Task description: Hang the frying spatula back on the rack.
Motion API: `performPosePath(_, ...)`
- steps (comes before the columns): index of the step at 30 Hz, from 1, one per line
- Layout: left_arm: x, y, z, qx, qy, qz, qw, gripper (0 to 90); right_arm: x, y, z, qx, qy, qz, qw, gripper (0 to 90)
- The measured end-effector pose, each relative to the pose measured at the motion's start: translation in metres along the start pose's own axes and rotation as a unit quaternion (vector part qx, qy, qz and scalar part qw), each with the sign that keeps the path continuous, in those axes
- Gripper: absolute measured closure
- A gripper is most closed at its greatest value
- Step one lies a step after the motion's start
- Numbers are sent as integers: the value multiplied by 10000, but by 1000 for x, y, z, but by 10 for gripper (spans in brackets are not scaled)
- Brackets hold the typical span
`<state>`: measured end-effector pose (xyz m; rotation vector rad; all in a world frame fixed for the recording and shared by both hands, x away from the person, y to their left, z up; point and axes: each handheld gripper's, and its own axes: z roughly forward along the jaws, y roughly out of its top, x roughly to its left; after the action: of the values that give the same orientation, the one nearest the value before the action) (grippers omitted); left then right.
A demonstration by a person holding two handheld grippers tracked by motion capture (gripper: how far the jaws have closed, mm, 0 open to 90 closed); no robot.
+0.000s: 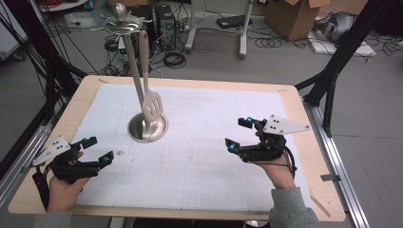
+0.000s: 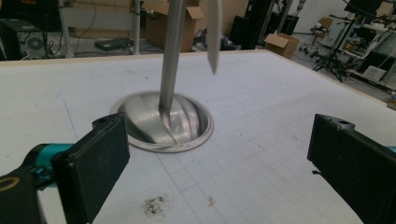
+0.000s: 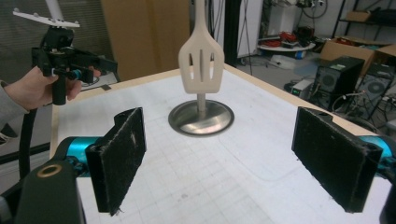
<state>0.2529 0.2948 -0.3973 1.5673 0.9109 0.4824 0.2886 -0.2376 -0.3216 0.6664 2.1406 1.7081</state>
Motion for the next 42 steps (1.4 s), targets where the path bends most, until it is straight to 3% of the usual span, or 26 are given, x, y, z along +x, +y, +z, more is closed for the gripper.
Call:
performPosePath(13, -1, 2, 1, -62, -138, 2, 9999, 61, -5, -33, -31, 34, -480, 153, 9987, 169)
performPosePath(19, -1, 5, -2, -190, -313, -25, 9993, 61, -9, -50, -45, -22, -615, 400, 9973, 169)
performPosePath(23, -2, 6, -4, -241, -319, 67, 9992, 61, -11, -59, -57, -84, -691, 482, 9964, 168)
performPosePath(27, -2, 7, -5, -295, -340, 85, 9990, 61, -15, -69, -66, -185, -716, 636, 9952, 163)
performPosePath(32, -3, 9, -7, -395, -359, 145, 9985, 61, -18, -79, -76, -238, -720, 663, 9949, 158)
performPosePath(36, -6, 10, -11, -500, -339, 384, 9974, 61, -22, -84, -89, -416, -802, 696, 9935, 155)
performPosePath(39, -7, 11, -13, -519, -411, 510, 9965, 61, -25, -88, -101, -614, -726, 724, 9928, 152)
performPosePath(42, -7, 10, -13, -471, -478, 487, 9966, 61, -28, -92, -110, -689, -615, 726, 9931, 151)
